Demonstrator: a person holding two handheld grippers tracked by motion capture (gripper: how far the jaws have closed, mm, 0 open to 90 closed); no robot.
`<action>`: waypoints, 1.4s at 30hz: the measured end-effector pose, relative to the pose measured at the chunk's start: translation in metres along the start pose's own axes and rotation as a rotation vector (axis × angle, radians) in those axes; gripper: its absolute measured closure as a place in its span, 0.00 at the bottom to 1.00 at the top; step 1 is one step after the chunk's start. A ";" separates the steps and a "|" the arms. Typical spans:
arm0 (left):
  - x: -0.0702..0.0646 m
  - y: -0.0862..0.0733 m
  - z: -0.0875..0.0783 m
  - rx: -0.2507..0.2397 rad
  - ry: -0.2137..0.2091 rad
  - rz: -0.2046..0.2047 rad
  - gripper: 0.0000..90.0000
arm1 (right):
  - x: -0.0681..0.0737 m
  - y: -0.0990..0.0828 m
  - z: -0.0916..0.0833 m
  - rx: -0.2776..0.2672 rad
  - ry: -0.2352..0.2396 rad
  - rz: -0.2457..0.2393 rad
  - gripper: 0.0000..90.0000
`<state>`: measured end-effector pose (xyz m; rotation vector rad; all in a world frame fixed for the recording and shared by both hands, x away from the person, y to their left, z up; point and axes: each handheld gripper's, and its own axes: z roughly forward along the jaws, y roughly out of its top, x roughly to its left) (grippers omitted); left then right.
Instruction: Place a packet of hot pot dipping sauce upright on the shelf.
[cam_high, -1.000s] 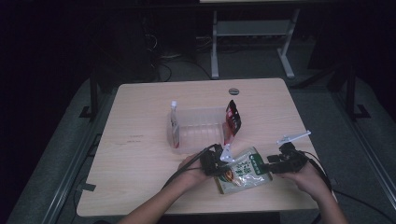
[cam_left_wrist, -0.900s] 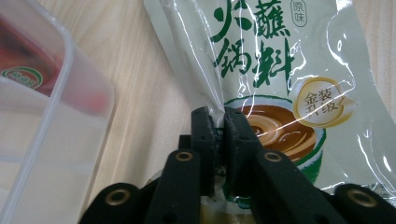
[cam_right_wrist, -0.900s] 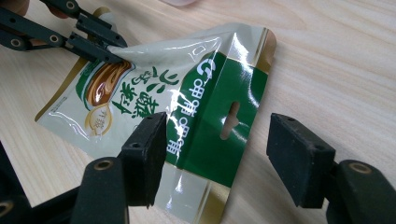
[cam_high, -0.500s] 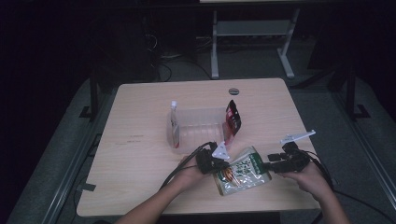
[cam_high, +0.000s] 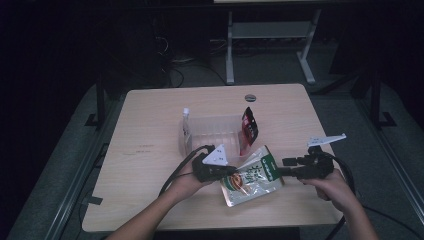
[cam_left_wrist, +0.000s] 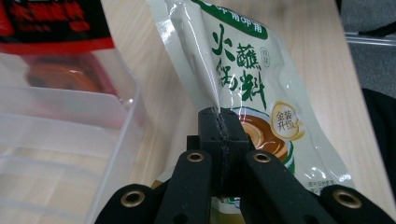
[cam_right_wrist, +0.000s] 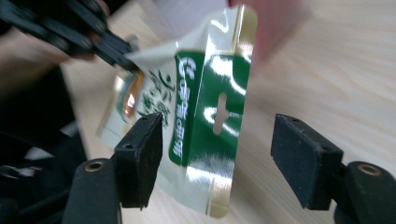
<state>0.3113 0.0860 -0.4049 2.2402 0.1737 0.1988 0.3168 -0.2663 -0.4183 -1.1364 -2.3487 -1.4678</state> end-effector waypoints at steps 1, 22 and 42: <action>0.000 -0.001 -0.005 -0.001 0.004 0.007 1.00 | 0.001 0.003 0.001 -0.009 0.023 -0.002 0.40; -0.002 -0.023 -0.052 -0.050 0.041 -0.032 1.00 | 0.014 0.036 0.059 0.083 0.300 -0.082 0.75; 0.004 -0.034 -0.055 -0.069 0.027 -0.079 1.00 | 0.035 0.037 0.056 0.036 0.323 -0.208 1.00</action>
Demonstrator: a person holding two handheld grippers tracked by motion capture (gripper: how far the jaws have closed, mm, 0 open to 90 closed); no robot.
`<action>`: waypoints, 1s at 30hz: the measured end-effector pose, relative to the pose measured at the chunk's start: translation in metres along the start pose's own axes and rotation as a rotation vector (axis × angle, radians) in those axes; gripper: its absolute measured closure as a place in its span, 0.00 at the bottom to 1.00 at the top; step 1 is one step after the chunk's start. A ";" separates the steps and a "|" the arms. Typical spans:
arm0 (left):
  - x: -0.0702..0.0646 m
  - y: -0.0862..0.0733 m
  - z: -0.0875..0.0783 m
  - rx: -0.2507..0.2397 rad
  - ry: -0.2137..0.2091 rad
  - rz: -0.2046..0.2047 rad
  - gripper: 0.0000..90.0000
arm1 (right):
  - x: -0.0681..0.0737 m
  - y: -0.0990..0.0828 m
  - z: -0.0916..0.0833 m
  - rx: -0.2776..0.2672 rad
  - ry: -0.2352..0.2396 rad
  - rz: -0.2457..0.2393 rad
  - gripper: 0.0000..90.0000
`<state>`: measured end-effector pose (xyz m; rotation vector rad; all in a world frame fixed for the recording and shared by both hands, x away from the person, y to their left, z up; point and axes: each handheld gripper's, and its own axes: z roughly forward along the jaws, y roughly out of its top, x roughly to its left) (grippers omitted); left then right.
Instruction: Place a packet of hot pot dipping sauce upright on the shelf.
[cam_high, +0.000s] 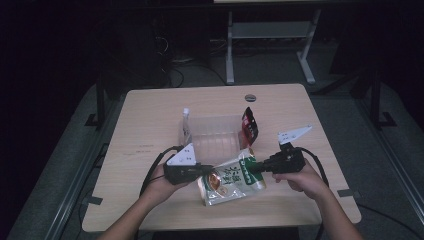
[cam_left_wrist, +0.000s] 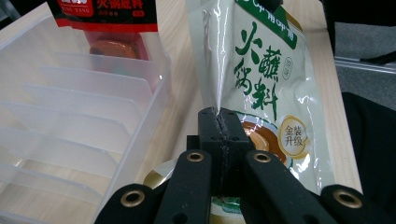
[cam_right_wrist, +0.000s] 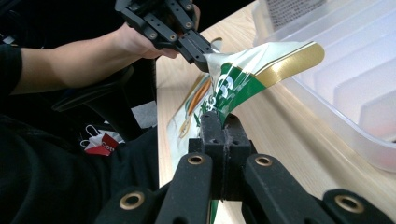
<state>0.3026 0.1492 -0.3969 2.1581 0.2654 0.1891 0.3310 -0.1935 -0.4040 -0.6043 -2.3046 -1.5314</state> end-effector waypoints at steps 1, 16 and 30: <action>0.000 -0.001 0.000 -0.001 -0.003 -0.002 0.99 | 0.001 0.001 0.000 0.000 -0.001 -0.001 1.00; 0.002 -0.003 -0.002 0.017 0.020 -0.048 0.68 | 0.013 0.011 -0.001 -0.088 0.031 -0.045 1.00; -0.012 -0.024 -0.042 0.035 0.051 -0.112 0.44 | 0.028 0.039 -0.012 -0.235 0.050 -0.076 1.00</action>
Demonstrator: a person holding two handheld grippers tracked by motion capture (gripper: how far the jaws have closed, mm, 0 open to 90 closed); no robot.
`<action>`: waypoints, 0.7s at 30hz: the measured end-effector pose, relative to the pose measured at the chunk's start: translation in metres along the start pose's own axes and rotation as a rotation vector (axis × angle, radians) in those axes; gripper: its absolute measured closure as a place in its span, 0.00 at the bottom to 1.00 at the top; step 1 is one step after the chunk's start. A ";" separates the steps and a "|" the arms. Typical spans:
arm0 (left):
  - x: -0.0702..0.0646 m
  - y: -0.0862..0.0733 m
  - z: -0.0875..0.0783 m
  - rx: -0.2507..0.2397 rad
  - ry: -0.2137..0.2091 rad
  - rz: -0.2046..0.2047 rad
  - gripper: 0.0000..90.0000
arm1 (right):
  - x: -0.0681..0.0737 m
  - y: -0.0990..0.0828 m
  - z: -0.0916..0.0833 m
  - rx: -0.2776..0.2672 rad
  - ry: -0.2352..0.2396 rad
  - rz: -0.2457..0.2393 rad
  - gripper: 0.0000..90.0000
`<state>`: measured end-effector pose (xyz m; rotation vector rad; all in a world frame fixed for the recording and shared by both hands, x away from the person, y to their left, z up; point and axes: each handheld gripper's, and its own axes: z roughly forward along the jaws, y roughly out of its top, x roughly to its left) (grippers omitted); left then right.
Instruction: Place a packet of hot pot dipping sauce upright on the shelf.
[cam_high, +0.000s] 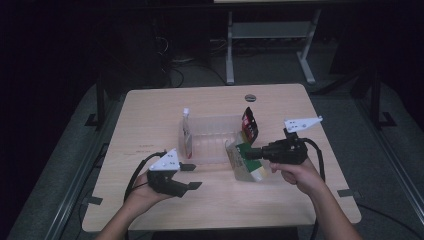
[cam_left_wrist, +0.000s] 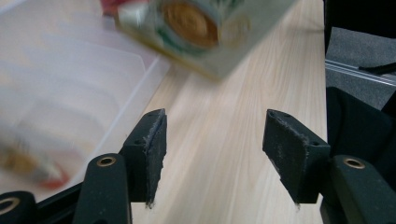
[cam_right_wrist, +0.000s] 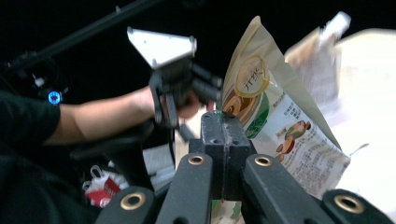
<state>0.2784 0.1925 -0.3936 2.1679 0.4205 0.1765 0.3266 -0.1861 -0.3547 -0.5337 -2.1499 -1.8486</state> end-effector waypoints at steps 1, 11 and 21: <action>0.001 -0.003 -0.004 0.002 0.004 -0.012 0.43 | 0.002 0.005 -0.001 -0.014 -0.003 -0.001 1.00; 0.006 -0.031 -0.026 0.013 0.066 -0.089 0.32 | 0.002 0.043 0.008 -0.098 -0.103 0.000 1.00; 0.015 -0.040 -0.020 0.080 0.075 -0.122 0.18 | -0.022 0.056 0.028 -0.123 -0.181 0.033 1.00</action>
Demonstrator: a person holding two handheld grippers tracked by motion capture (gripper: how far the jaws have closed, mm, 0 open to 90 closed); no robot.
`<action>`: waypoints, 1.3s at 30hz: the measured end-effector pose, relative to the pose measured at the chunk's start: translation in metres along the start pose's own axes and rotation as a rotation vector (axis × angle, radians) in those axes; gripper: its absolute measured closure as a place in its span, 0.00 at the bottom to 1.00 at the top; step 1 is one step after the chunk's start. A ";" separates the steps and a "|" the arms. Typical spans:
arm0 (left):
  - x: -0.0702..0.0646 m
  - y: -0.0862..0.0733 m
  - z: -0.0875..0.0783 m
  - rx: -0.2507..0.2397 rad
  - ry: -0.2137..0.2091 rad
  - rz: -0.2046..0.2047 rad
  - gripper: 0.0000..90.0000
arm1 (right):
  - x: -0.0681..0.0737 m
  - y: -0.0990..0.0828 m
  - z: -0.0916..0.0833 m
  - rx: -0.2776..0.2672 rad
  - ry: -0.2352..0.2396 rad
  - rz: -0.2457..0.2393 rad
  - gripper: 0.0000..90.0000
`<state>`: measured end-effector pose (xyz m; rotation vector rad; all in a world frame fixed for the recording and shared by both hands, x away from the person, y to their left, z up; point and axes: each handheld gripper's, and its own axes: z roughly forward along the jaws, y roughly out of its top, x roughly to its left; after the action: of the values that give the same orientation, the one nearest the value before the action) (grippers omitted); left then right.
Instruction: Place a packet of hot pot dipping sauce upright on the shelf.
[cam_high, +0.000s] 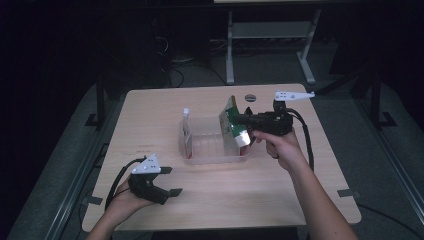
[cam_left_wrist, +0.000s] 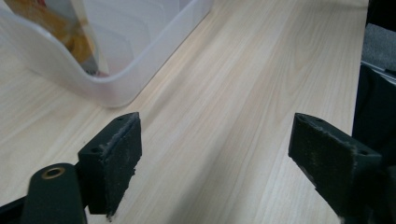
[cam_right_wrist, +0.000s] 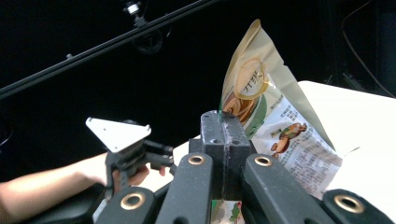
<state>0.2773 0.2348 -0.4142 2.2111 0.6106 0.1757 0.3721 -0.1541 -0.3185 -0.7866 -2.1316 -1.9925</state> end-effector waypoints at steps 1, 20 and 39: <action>0.001 -0.001 0.000 0.003 0.002 0.002 0.18 | -0.002 0.000 0.002 0.000 -0.004 0.004 1.00; 0.002 -0.006 0.004 0.038 -0.013 -0.013 0.18 | -0.026 -0.019 0.033 0.089 -0.131 0.035 1.00; 0.003 -0.007 0.006 0.045 -0.015 -0.018 0.18 | -0.028 -0.019 0.029 0.109 -0.203 -0.037 0.78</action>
<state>0.2793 0.2361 -0.4238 2.2480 0.6318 0.1372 0.3954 -0.1346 -0.3507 -0.9755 -2.3578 -1.8665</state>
